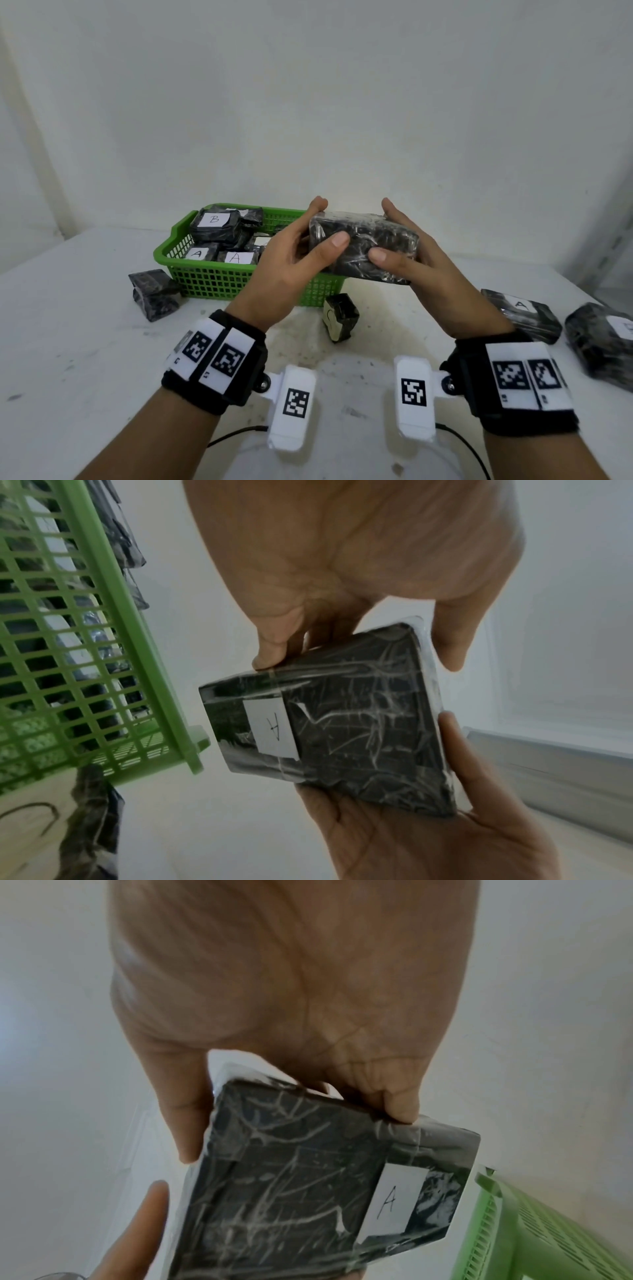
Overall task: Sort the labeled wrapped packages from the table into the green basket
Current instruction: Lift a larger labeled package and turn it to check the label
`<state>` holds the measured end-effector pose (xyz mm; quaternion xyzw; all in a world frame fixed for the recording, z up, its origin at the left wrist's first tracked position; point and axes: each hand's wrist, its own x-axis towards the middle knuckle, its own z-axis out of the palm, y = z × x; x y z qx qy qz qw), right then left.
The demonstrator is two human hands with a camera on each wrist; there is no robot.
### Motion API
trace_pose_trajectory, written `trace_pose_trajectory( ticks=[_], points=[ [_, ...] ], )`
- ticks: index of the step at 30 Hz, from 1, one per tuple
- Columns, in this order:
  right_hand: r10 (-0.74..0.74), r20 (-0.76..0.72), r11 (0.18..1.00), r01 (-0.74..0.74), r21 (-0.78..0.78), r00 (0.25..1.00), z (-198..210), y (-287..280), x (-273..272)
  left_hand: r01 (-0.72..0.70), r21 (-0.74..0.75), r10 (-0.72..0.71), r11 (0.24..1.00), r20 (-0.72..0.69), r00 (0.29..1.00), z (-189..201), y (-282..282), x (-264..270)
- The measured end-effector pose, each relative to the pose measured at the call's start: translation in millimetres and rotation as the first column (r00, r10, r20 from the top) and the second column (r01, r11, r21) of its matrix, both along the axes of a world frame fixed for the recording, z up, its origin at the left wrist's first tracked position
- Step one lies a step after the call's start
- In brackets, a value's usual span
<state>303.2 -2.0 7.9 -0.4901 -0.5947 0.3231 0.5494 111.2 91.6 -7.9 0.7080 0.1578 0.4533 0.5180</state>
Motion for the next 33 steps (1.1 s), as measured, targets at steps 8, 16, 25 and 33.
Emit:
trace_pose_trajectory(
  ticks=[8, 16, 25, 33],
  points=[
    [0.026, 0.005, 1.0, -0.026, 0.003, 1.0, 0.1, -4.9, 7.0, 0.002, 0.028, -0.002, 1.0, -0.018, 1.0, 5.9, -4.7, -3.2],
    [0.041, 0.019, 0.999, -0.042, 0.018, 0.999, 1.3, -7.3, 6.6, 0.047, 0.02, -0.047, 0.999, 0.008, 0.999, 2.9, -3.3, -7.1],
    [0.053, 0.142, 0.993, -0.067, 0.095, 0.988, 9.8, -10.4, -1.5, -0.036, -0.088, 0.049, 0.995, 0.157, 0.986, 2.1, -7.0, -0.6],
    [-0.42, 0.237, 0.882, 0.334, 0.332, 0.876, 11.2, -10.0, 5.3, 0.195, -0.333, -0.05, 0.922, 0.398, 0.916, 22.1, -16.9, -1.8]
  ],
)
